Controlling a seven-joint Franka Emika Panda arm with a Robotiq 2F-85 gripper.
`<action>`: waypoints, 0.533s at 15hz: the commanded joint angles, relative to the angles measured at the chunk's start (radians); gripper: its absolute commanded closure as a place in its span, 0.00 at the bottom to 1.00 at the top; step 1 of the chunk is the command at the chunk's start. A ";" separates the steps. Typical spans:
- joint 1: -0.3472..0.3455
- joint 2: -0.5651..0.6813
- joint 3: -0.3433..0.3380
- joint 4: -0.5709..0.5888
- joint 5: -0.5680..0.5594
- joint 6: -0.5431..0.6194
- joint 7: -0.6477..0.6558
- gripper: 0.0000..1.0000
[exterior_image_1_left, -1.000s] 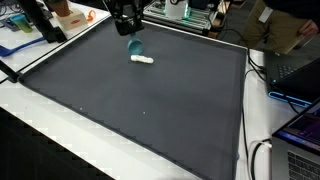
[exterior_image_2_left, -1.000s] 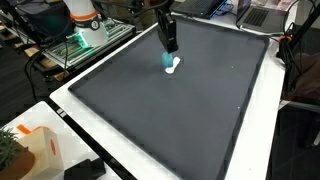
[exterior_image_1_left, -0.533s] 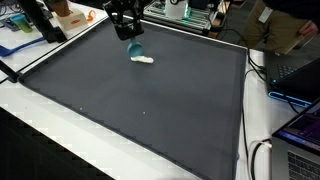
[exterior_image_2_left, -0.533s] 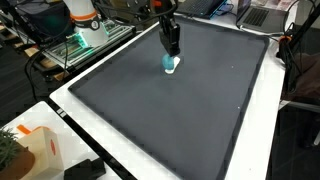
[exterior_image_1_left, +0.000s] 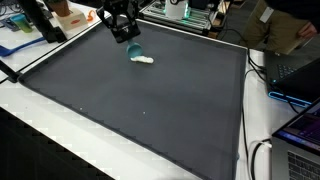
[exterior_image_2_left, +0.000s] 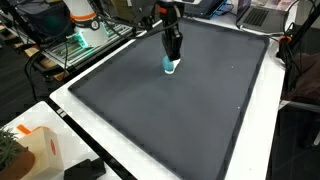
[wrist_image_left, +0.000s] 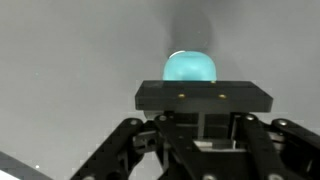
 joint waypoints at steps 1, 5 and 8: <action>-0.024 -0.150 0.024 -0.104 0.006 -0.014 0.043 0.77; -0.007 -0.355 0.018 -0.238 0.112 -0.004 0.060 0.77; 0.057 -0.504 0.004 -0.336 0.282 -0.043 0.043 0.77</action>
